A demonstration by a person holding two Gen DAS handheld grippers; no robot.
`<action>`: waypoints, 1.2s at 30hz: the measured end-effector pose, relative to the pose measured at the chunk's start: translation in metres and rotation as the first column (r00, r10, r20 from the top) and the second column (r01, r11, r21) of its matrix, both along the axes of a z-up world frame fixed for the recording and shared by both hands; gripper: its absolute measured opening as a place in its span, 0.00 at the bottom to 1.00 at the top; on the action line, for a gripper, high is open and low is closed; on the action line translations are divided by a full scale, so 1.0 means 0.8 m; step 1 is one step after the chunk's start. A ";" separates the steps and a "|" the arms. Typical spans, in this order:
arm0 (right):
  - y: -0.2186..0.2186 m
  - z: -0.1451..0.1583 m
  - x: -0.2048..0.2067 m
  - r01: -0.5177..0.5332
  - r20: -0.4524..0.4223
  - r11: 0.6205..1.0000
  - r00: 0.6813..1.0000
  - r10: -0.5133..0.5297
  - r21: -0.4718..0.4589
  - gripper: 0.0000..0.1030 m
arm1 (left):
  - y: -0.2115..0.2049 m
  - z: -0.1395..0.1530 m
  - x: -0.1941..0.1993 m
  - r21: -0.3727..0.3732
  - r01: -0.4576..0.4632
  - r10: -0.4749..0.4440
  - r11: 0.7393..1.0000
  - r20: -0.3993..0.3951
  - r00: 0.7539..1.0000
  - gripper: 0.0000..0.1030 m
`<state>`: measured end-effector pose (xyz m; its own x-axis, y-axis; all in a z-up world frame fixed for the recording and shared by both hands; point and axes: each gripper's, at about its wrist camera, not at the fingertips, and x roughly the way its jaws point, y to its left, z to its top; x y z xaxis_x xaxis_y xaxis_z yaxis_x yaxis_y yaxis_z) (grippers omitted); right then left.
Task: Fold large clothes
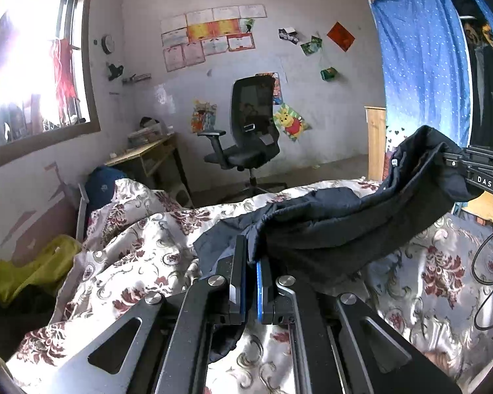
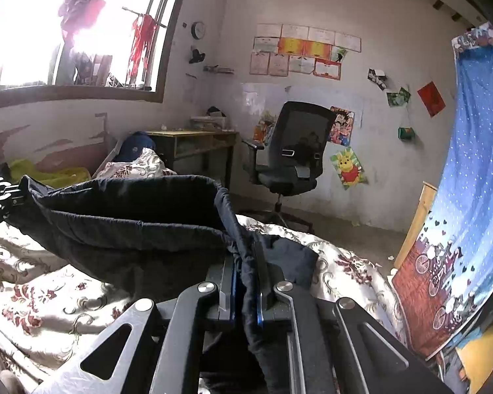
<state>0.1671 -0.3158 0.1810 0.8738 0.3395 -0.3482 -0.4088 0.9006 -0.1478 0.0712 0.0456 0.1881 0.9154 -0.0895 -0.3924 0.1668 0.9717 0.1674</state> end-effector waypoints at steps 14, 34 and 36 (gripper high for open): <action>0.030 -0.009 0.146 0.027 -0.123 0.999 0.992 -0.029 -0.019 0.07 | 0.016 0.007 0.119 -0.042 -0.012 0.009 0.999 -0.061 0.998 0.03; 0.067 -0.067 0.287 0.067 -0.159 0.995 0.984 -0.079 -0.076 0.08 | 0.050 -0.045 0.302 -0.059 -0.043 0.034 0.997 -0.151 0.988 0.03; 0.070 -0.075 0.305 0.065 -0.164 0.995 0.983 -0.077 -0.076 0.08 | 0.052 -0.053 0.320 -0.060 -0.054 0.043 0.997 -0.170 0.984 0.03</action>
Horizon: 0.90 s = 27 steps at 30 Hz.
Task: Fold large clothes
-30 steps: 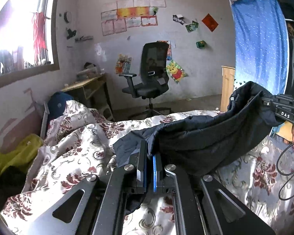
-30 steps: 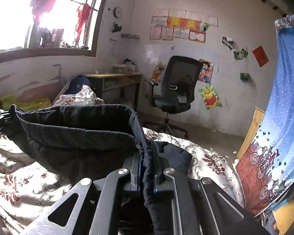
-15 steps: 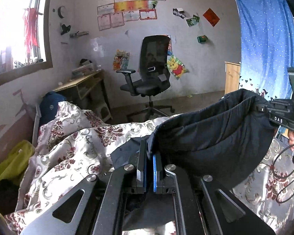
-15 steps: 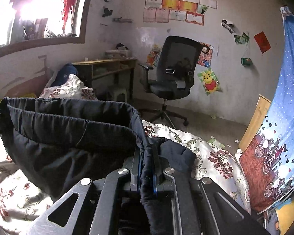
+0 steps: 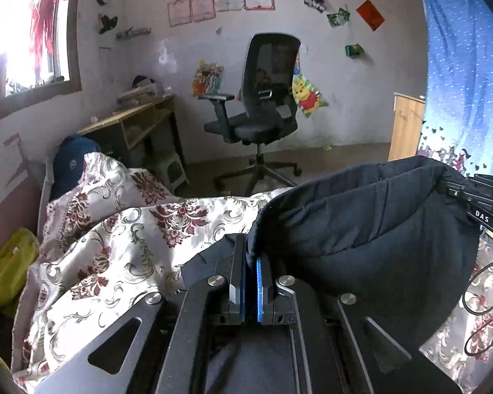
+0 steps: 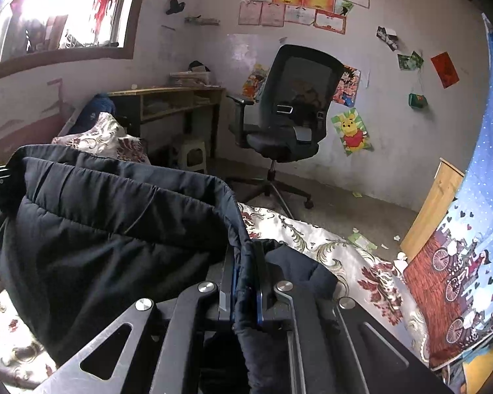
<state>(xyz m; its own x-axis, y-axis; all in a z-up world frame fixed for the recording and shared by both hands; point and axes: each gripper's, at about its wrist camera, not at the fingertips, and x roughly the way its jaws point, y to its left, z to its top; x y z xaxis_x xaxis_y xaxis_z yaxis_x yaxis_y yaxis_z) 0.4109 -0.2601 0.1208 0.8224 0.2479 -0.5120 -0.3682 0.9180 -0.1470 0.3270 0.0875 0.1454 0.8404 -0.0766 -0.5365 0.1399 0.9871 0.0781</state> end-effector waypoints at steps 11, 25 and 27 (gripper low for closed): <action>0.008 -0.055 0.085 0.011 -0.073 1.000 0.997 -0.010 0.014 0.08 | 0.006 -0.055 0.091 0.015 -0.046 0.047 0.999 -0.098 0.994 0.03; 0.021 -0.101 0.153 0.017 -0.160 1.000 0.987 -0.016 0.009 0.08 | 0.007 -0.115 0.156 0.034 -0.073 0.078 0.997 -0.188 0.979 0.03; 0.021 -0.103 0.156 0.016 -0.171 1.000 0.985 -0.012 0.021 0.08 | 0.010 -0.119 0.159 0.020 -0.072 0.075 0.997 -0.192 0.979 0.03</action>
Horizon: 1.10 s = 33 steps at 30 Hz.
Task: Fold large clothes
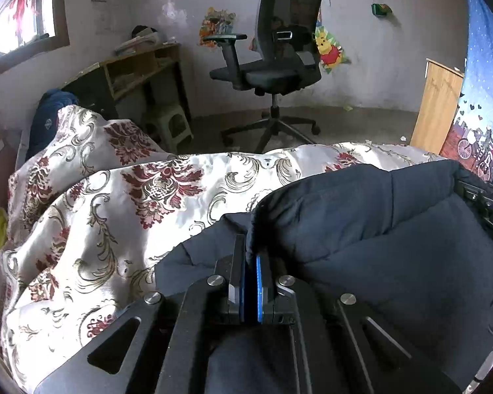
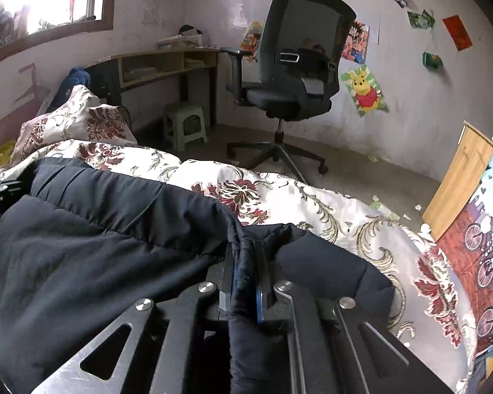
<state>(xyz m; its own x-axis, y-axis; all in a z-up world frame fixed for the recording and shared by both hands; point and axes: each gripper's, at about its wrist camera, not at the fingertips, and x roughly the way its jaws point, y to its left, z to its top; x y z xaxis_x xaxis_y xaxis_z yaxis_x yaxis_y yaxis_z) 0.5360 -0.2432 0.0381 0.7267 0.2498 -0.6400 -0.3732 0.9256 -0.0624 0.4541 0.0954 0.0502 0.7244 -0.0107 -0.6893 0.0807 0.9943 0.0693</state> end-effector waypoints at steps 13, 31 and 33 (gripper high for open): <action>-0.039 0.038 -0.052 -0.005 0.108 0.994 0.994 -0.006 0.105 0.57 | 0.017 0.049 -0.041 -0.162 -0.013 0.038 0.987 0.148 0.988 0.68; -0.040 0.006 -0.174 -0.119 -0.110 0.987 0.985 0.131 0.108 0.81 | -0.023 0.015 -0.157 -0.210 0.265 -0.247 0.941 0.109 0.963 0.82; -0.041 -0.012 -0.169 -0.096 -0.167 0.986 0.979 0.119 0.140 0.81 | -0.028 0.007 -0.162 -0.210 0.295 -0.282 0.932 0.091 0.955 0.82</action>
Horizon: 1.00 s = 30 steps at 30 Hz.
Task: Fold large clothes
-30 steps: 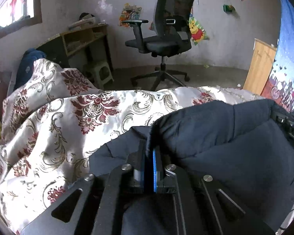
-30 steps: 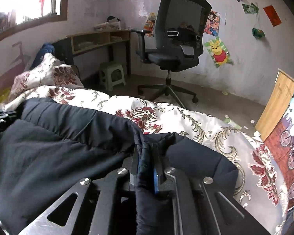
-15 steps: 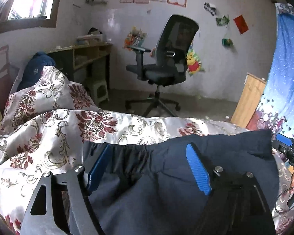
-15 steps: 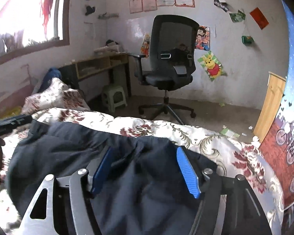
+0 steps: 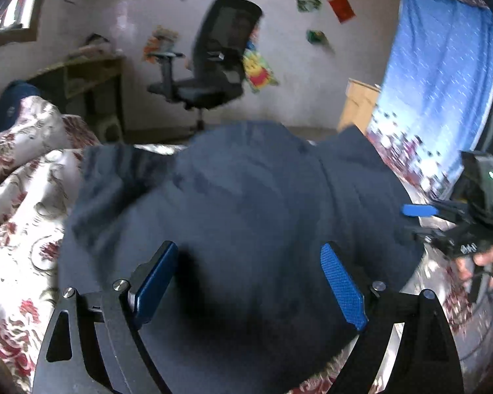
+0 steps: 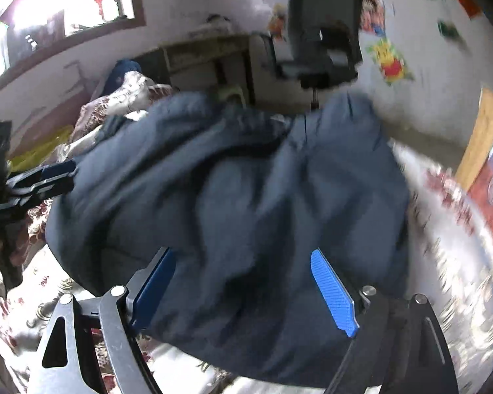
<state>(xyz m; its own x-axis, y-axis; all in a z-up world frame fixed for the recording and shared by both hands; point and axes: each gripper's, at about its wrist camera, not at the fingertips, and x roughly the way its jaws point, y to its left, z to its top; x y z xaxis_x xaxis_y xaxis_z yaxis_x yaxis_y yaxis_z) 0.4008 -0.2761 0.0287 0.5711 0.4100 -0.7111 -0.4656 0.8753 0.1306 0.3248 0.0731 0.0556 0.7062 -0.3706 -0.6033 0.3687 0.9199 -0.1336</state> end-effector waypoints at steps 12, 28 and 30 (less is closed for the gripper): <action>0.022 -0.031 0.038 -0.023 -0.004 0.998 1.000 0.023 -0.056 0.78 | -0.024 -0.040 0.056 0.135 -0.025 0.036 0.990 -0.078 0.996 0.85; 0.040 -0.025 0.159 -0.019 -0.048 0.998 0.999 0.016 -0.052 0.79 | 0.003 -0.046 0.150 0.164 -0.105 0.126 0.981 -0.123 0.984 0.92; 0.042 -0.025 0.173 -0.019 -0.064 0.999 0.998 0.015 -0.048 0.79 | 0.006 -0.047 0.166 0.166 -0.108 0.131 0.980 -0.134 0.982 0.93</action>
<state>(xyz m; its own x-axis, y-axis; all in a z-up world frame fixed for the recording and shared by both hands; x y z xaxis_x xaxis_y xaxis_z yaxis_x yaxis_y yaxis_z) 0.5396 -0.2425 0.0085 0.5175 0.3836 -0.7649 -0.4726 0.8733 0.1182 0.4575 0.0778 0.0181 0.6413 -0.1809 -0.7457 0.2418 0.9699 -0.0273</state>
